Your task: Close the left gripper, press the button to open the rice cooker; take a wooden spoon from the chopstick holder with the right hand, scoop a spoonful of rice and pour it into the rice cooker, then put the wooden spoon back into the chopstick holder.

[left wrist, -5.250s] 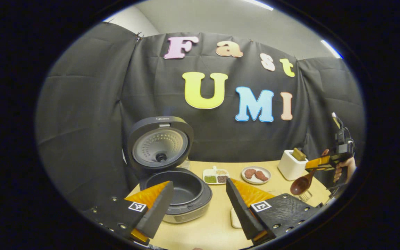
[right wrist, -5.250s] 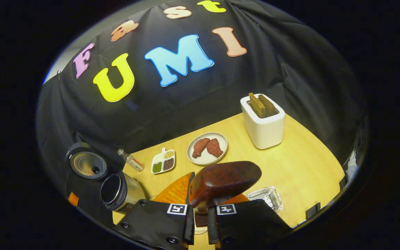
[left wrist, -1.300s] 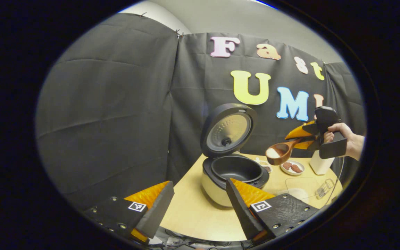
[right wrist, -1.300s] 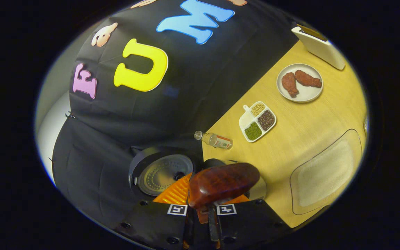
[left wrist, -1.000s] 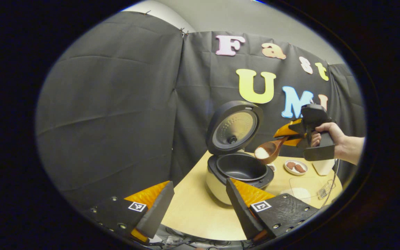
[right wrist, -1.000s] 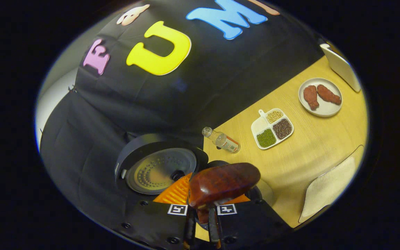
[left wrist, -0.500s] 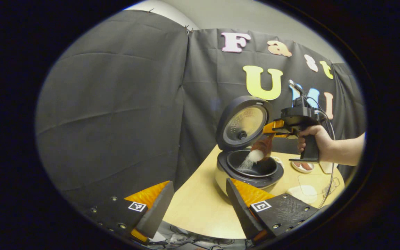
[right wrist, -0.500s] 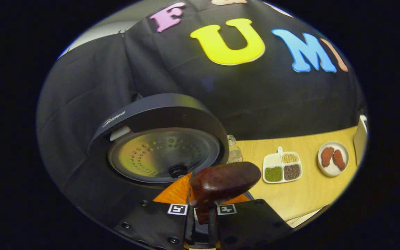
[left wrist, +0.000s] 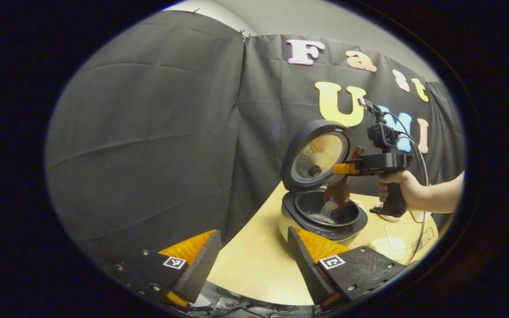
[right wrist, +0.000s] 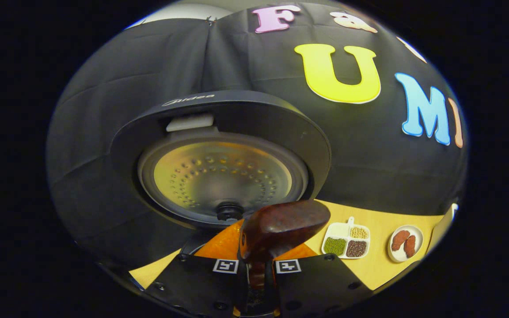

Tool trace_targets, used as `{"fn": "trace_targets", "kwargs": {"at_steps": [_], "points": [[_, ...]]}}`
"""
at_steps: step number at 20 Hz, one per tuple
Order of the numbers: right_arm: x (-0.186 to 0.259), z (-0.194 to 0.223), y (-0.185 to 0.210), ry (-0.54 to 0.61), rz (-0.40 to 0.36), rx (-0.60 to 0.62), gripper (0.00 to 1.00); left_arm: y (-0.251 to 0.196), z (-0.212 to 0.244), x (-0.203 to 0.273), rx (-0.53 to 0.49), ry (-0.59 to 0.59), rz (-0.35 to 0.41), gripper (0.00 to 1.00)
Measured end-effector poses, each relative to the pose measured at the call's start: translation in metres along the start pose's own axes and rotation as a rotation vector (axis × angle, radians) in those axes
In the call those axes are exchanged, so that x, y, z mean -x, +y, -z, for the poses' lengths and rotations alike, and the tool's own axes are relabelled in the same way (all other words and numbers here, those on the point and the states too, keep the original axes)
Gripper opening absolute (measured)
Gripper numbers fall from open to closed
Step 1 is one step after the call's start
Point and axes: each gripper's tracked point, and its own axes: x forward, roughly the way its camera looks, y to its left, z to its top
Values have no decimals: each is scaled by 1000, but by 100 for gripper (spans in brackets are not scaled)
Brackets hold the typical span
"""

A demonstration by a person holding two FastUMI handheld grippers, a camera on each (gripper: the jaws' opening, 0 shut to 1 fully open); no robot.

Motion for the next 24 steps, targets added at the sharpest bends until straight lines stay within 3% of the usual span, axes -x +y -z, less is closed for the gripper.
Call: {"fn": "trace_targets", "kwargs": {"at_steps": [5,13,17,24], "points": [[2,6,5,-33,-15,309,16,0,0,-5,11,8,5,93],[5,22,17,-30,-58,484,17,2,-3,-1,5,1,15,93],[12,21,12,-24,-55,443,17,2,-6,-1,5,1,10,93],[36,2,-9,-26,-53,176,17,-4,-4,3,-5,-5,31,93]]}}
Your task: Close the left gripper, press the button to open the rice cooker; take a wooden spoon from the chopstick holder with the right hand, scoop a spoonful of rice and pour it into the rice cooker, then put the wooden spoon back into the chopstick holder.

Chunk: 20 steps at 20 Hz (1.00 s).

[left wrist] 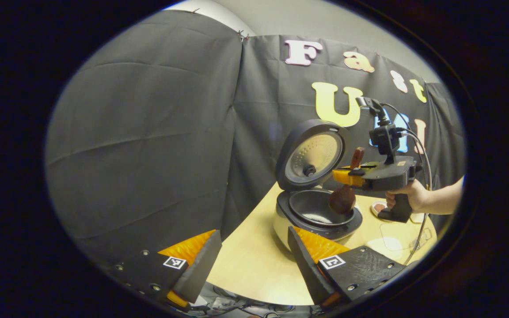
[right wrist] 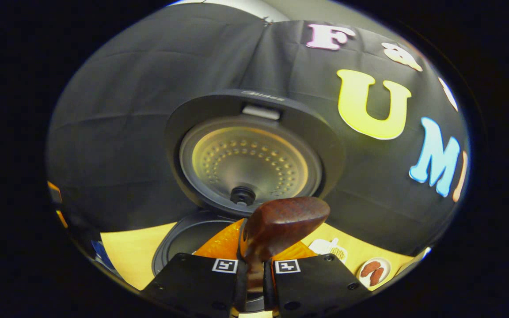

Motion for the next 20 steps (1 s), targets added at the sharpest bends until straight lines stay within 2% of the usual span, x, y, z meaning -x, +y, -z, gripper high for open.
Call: {"fn": "trace_targets", "kwargs": {"at_steps": [7,11,12,15,17,18,19,20], "points": [[51,-26,-30,-28,11,-301,16,-32,-8,-2,-22,-9,69,93],[90,-25,-70,-46,42,-481,16,-60,-17,-5,-55,-22,130,95],[100,-23,-83,-52,53,-529,14,-69,-19,-6,-64,-24,148,91],[135,-11,-128,-65,116,-656,13,-100,-26,-6,-81,-36,212,93],[161,4,-155,-60,168,-744,17,-123,-30,-7,-98,-43,247,92],[175,12,-171,-65,198,-795,13,-134,-32,-6,-105,-47,262,91],[187,20,-186,-72,223,-844,17,-146,-34,-7,-110,-49,278,91],[200,29,-198,-78,246,-885,13,-159,-33,-7,-113,-48,294,93]]}}
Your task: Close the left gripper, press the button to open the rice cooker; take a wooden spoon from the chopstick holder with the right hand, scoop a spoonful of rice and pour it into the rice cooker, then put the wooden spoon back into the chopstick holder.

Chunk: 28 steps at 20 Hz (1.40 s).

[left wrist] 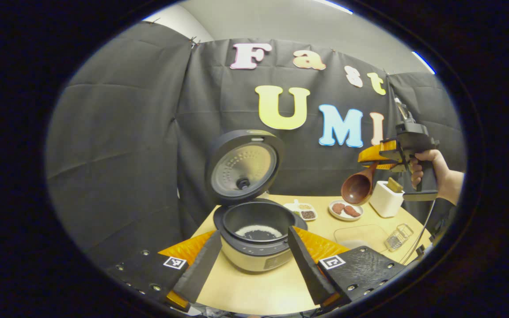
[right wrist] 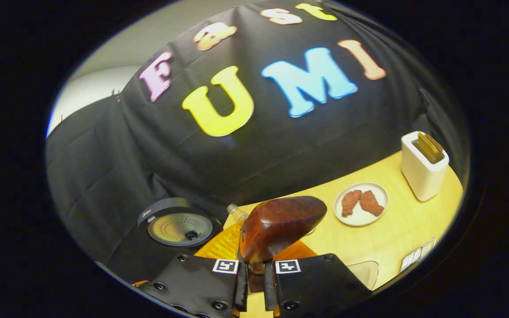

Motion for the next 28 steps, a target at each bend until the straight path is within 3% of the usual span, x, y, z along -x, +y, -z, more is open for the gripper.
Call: {"fn": "trace_targets", "kwargs": {"at_steps": [1,4,6,9,13,14,17,20,21,28], "points": [[9,-5,-22,-12,25,-29,17,-12,-2,-4,0,4,16,91],[39,-22,-92,-54,119,-64,12,-49,-7,-14,-1,5,47,92],[66,-21,-134,-60,167,-100,16,-76,-11,-22,7,3,61,90],[92,-24,-192,-67,233,-155,16,-116,-10,-32,31,21,79,94],[115,-18,-257,-54,290,-195,17,-160,-12,-41,47,32,80,93],[118,-14,-270,-42,298,-200,12,-169,-11,-42,45,36,75,91],[119,7,-308,7,313,-227,16,-191,-10,-47,49,41,44,90],[115,30,-334,63,315,-234,13,-206,-10,-46,58,33,-7,91],[113,40,-339,84,315,-232,16,-210,-11,-43,59,30,-23,91],[105,61,-345,129,356,-140,17,-211,-10,-21,41,34,-99,95]]}}
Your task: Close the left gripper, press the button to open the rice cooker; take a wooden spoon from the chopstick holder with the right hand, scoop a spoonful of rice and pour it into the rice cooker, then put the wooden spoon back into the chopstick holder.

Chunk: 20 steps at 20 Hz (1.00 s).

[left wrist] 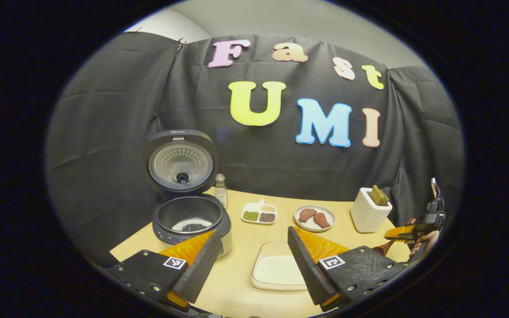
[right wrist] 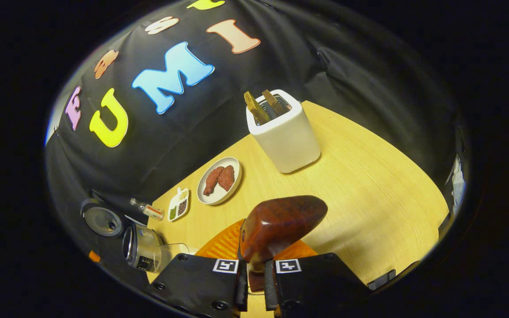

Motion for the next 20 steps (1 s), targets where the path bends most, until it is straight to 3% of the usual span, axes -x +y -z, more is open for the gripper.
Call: {"fn": "trace_targets", "kwargs": {"at_steps": [1,7,8,9,10,11,12,13,14,17,20], "points": [[-4,5,-1,-4,12,16,13,3,-3,2,2,-3,-10,90],[-16,28,-6,14,63,38,21,31,-18,5,19,-21,-46,96],[-15,30,-3,21,54,28,21,37,-24,5,17,-31,-50,90],[-13,32,-1,25,54,21,25,46,-34,3,10,-48,-59,90],[-10,32,-2,20,64,22,22,56,-42,2,4,-69,-69,93],[-5,32,-3,13,71,23,45,66,-55,0,0,-90,-74,90],[0,30,-3,3,77,17,46,75,-68,-2,1,-113,-75,93],[6,30,-3,-9,86,10,72,86,-85,-4,2,-137,-77,93],[16,27,-5,-26,99,6,85,99,-102,-8,-1,-162,-86,90],[41,23,-16,-96,171,16,98,140,-156,-21,-38,-243,-135,89],[69,32,-27,-116,249,80,98,162,-207,-37,14,-283,-128,91]]}}
